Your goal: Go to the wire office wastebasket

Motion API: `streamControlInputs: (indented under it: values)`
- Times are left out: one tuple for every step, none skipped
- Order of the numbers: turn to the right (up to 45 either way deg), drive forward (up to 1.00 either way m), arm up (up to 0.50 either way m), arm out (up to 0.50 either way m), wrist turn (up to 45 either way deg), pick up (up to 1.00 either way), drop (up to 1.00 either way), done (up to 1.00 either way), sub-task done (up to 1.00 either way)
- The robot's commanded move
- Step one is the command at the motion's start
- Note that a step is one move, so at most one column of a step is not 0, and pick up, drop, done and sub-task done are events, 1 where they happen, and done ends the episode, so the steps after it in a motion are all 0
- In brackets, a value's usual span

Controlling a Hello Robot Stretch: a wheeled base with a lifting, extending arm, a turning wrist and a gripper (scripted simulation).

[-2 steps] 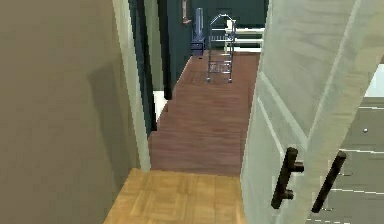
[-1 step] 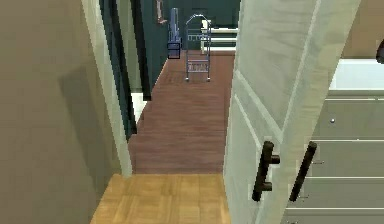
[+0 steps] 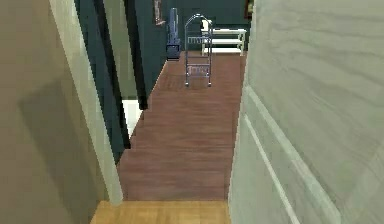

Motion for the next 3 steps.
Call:
streamControlInputs:
  values:
    - [0.0, 1.0, 0.0, 0.0, 0.0, 0.0, 0.0, 0.0, 0.0]
    - [-9.0, 0.0, 0.0, 0.0, 0.0, 0.0, 0.0, 0.0, 0.0]
    - [0.0, 0.35, 0.0, 0.0, 0.0, 0.0, 0.0, 0.0, 0.0]
